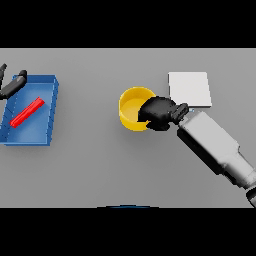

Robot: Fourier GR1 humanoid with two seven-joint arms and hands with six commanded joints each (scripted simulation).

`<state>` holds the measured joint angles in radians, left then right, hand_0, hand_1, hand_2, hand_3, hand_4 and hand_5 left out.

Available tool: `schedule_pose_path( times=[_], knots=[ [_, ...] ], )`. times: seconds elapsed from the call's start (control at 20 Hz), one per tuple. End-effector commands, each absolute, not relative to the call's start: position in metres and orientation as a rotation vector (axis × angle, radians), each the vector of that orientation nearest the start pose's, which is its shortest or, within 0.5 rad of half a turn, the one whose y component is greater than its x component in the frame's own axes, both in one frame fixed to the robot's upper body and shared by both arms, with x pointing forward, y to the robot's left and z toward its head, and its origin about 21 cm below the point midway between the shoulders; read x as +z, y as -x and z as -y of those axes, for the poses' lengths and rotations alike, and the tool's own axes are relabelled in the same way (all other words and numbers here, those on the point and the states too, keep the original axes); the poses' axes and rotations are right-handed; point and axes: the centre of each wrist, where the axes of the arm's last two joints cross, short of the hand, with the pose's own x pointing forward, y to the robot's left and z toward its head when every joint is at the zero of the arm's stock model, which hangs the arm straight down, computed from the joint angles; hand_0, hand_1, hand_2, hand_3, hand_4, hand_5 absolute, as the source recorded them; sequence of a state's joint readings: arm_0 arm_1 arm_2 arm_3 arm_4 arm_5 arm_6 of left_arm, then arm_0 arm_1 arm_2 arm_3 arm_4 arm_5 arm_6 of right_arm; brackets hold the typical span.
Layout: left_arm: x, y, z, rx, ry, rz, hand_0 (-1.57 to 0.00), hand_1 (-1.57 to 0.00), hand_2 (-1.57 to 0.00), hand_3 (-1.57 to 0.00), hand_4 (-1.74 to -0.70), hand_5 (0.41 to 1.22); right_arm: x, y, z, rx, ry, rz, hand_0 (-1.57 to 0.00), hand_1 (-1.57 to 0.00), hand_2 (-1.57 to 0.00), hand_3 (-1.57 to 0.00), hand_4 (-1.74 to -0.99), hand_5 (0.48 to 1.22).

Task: Pick up the red beaker and tilt it to pour out 1 green nut into yellow bowl. Pick up the yellow bowl and place it on the metallic measuring scale.

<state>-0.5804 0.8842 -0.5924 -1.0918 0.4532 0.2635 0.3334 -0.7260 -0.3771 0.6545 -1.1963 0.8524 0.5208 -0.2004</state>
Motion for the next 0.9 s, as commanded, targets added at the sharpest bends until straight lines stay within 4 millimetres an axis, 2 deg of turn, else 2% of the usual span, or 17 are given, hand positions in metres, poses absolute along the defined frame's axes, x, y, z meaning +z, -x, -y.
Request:
schedule_pose_path(
  times=[0.0, 0.1, 0.25, 0.45, 0.5, 0.55, 0.65, 0.85],
  knots=[
    [0.1, -0.353, -0.349, -0.396, -0.581, 1.132, 0.0, 0.0, 0.0, 0.0, -0.72, 0.693, 0.083, -0.357, 0.134, 2.105, 0.356, 1.248, -1.56, -1.56, -1.39, -1.28, -1.735, 1.217],
    [0.097, -0.352, -0.347, -0.409, -0.581, 1.13, 0.0, 0.0, 0.0, 0.0, -0.72, 0.692, 0.098, -0.356, 0.137, 2.091, 0.382, 1.267, -1.56, -1.56, -1.43, -1.23, -1.737, 1.218],
    [0.1, -0.352, -0.347, -0.413, -0.585, 1.133, 0.0, 0.0, 0.0, 0.0, -0.71, 0.686, 0.119, -0.361, 0.154, 2.038, 0.484, 1.285, -1.57, -1.57, -1.46, -1.18, -1.739, 1.22],
    [0.104, -0.353, -0.345, -0.408, -0.587, 1.136, 0.0, 0.0, 0.0, 0.0, -0.72, 0.688, 0.118, -0.35, 0.161, 2.021, 0.489, 1.288, -1.56, -1.57, -1.52, -1.16, -1.74, 1.22],
    [0.1, -0.351, -0.344, -0.413, -0.582, 1.132, 0.0, 0.0, 0.0, 0.0, -0.72, 0.694, 0.121, -0.351, 0.161, 1.994, 0.528, 1.287, -1.56, -1.57, -1.53, -1.16, -1.74, 1.22],
    [0.101, -0.349, -0.347, -0.413, -0.588, 1.134, 0.0, 0.0, 0.0, 0.0, -0.72, 0.698, 0.128, -0.355, 0.171, 1.989, 0.549, 1.294, -1.56, -1.57, -1.51, -1.15, -1.741, 1.22],
    [0.103, -0.349, -0.347, -0.408, -0.589, 1.138, 0.0, 0.0, 0.0, 0.0, -0.73, 0.71, 0.132, -0.362, 0.178, 1.964, 0.606, 1.305, -1.57, -1.57, -1.53, -1.15, -1.741, 1.221],
    [0.108, -0.347, -0.348, -0.4, -0.597, 1.119, 0.0, 0.0, 0.0, 0.0, -0.73, 0.72, 0.126, -0.377, 0.195, 1.873, 0.666, 1.278, -1.57, -1.57, -1.53, -1.15, -1.741, 1.221]
  ],
)
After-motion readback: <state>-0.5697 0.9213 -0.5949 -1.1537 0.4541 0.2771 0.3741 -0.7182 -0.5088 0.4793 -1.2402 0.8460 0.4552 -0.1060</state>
